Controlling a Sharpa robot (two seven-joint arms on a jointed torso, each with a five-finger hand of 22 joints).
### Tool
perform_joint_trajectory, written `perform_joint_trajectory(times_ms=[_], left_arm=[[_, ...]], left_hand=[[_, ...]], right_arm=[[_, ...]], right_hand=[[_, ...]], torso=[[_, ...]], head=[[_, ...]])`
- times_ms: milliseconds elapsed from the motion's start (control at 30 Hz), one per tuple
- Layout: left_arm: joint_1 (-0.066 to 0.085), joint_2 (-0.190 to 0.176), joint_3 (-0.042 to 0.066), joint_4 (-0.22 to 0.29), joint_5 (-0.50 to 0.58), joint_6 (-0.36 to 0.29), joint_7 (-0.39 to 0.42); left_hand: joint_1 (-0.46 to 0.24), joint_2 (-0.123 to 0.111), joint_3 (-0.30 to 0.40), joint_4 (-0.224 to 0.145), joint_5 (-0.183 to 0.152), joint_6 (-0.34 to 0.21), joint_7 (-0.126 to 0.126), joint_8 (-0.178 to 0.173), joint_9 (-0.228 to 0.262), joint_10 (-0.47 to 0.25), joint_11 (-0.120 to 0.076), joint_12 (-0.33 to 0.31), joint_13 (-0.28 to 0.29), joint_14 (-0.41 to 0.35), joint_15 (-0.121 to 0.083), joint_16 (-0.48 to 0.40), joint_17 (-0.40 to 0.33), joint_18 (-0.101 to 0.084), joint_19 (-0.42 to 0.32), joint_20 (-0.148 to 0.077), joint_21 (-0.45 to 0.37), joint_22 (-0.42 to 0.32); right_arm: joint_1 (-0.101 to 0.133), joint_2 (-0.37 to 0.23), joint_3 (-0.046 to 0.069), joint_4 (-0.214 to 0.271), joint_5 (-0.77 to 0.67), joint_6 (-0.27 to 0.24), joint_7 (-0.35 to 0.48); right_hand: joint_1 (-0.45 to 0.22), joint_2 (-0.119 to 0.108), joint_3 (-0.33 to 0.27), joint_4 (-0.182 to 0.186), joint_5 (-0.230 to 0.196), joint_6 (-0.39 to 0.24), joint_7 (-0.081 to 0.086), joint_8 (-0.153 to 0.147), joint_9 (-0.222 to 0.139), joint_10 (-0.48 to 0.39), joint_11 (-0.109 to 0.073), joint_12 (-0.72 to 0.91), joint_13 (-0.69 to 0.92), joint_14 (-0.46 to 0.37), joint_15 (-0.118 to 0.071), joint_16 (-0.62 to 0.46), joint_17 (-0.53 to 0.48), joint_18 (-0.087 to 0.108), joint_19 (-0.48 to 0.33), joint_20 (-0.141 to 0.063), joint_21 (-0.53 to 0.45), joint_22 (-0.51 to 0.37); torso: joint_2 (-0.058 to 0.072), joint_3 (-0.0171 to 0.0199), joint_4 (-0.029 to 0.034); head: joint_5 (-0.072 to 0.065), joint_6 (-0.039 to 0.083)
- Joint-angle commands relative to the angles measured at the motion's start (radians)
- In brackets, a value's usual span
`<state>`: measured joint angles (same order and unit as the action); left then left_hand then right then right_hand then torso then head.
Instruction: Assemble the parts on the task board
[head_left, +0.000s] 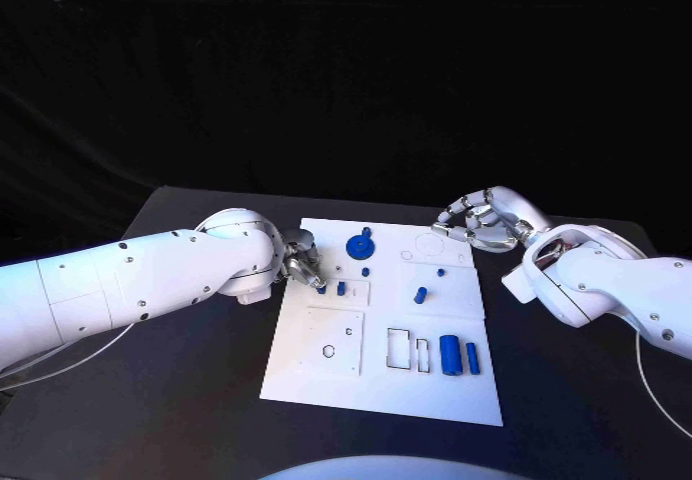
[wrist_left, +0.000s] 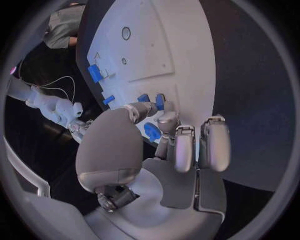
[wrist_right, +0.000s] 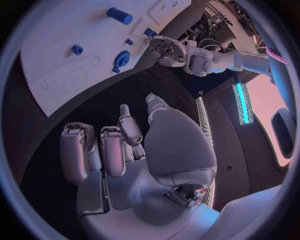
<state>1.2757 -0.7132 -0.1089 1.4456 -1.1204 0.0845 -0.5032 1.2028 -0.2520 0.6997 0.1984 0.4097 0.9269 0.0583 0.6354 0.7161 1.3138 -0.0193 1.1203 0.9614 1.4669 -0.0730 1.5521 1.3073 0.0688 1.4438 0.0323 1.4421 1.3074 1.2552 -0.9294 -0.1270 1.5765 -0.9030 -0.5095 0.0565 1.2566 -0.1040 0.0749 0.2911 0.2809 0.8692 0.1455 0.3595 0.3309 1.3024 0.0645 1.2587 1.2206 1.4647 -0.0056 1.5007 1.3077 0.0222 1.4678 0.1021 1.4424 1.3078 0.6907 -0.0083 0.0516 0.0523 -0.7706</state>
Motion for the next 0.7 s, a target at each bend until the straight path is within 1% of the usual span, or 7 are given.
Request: perform_joint_trajectory(times_ms=[33, 167, 200, 433, 700], left_arm=[[-0.003, 0.001, -0.002, 0.004, -0.01, -0.018, -0.007], [-0.004, 0.001, -0.002, 0.005, -0.01, -0.017, -0.007], [-0.004, 0.0, -0.002, 0.005, -0.01, -0.014, -0.007], [-0.004, -0.001, -0.002, 0.004, -0.01, 0.028, -0.012], [-0.004, 0.001, -0.002, 0.003, -0.013, 0.053, -0.014]], left_hand=[[0.004, 0.001, 0.175, -0.18, 0.004, 0.008, 0.0, 0.002, 0.032, 0.01, -0.002, 0.005, 0.004, 0.097, -0.007, 0.006, 0.239, -0.011, 0.005, -0.002, 0.003, 0.0], [0.004, 0.001, 0.175, -0.18, 0.007, 0.009, 0.0, 0.002, 0.032, 0.011, -0.002, 0.004, 0.003, 0.097, -0.008, 0.007, 0.24, -0.011, 0.005, -0.003, 0.004, 0.001], [0.004, 0.001, 0.175, -0.18, 0.007, 0.009, 0.0, 0.002, 0.032, 0.011, -0.002, 0.004, 0.003, 0.097, -0.008, 0.007, 0.24, -0.011, 0.005, -0.003, 0.004, 0.001], [0.004, 0.0, 0.176, -0.181, 0.008, 0.009, 0.0, 0.002, 0.032, 0.011, -0.002, 0.004, 0.003, 0.098, -0.008, 0.007, 0.24, -0.011, 0.005, -0.003, 0.004, 0.002], [0.003, -0.002, 0.176, -0.182, 0.013, 0.011, -0.001, 0.002, 0.032, 0.012, -0.003, 0.005, 0.004, 0.098, -0.008, 0.007, 0.241, -0.012, 0.006, -0.003, 0.005, 0.003]], right_arm=[[-0.001, 0.001, 0.0, 0.001, -0.004, 0.001, 0.007], [-0.001, 0.001, 0.0, 0.001, -0.004, 0.001, 0.007], [-0.001, 0.001, 0.0, 0.001, -0.004, 0.002, 0.007], [-0.001, 0.0, 0.0, 0.0, -0.004, 0.003, 0.007], [-0.002, 0.001, 0.0, 0.001, -0.003, 0.003, 0.011]], right_hand=[[-0.004, 0.003, -0.007, 0.0, 0.005, -0.002, -0.005, 0.006, -0.002, -0.004, -0.005, -0.006, -0.002, 0.066, -0.007, -0.004, 0.079, 0.013, 0.024, -0.007, -0.002, 0.178], [-0.004, 0.003, -0.007, 0.0, 0.005, -0.002, -0.005, 0.006, -0.002, -0.004, -0.005, -0.006, -0.002, 0.066, -0.007, -0.004, 0.079, 0.013, 0.024, -0.007, -0.002, 0.178], [-0.004, 0.003, -0.007, 0.0, 0.005, -0.002, -0.005, 0.006, -0.002, -0.004, -0.005, -0.006, -0.002, 0.066, -0.007, -0.004, 0.079, 0.013, 0.024, -0.007, -0.002, 0.178], [-0.004, 0.003, -0.007, 0.0, 0.005, -0.002, -0.005, 0.006, -0.002, -0.004, -0.005, -0.006, -0.002, 0.066, -0.007, -0.004, 0.079, 0.013, 0.024, -0.007, -0.002, 0.178], [-0.004, 0.003, -0.007, 0.0, 0.005, -0.002, -0.005, 0.006, -0.002, -0.004, -0.005, -0.006, -0.002, 0.066, -0.007, -0.004, 0.079, 0.013, 0.024, -0.007, -0.002, 0.178]], torso=[[0.0, 0.0004, 0.0001], [0.0, 0.0001, -0.0001], [0.0, 0.0006, -0.0003], [0.0, 0.0002, -0.0003], [0.0, 0.0002, -0.0002]], head=[[0.0, -0.001], [0.0, -0.001], [0.001, -0.002], [0.001, -0.002], [0.0, -0.002]])
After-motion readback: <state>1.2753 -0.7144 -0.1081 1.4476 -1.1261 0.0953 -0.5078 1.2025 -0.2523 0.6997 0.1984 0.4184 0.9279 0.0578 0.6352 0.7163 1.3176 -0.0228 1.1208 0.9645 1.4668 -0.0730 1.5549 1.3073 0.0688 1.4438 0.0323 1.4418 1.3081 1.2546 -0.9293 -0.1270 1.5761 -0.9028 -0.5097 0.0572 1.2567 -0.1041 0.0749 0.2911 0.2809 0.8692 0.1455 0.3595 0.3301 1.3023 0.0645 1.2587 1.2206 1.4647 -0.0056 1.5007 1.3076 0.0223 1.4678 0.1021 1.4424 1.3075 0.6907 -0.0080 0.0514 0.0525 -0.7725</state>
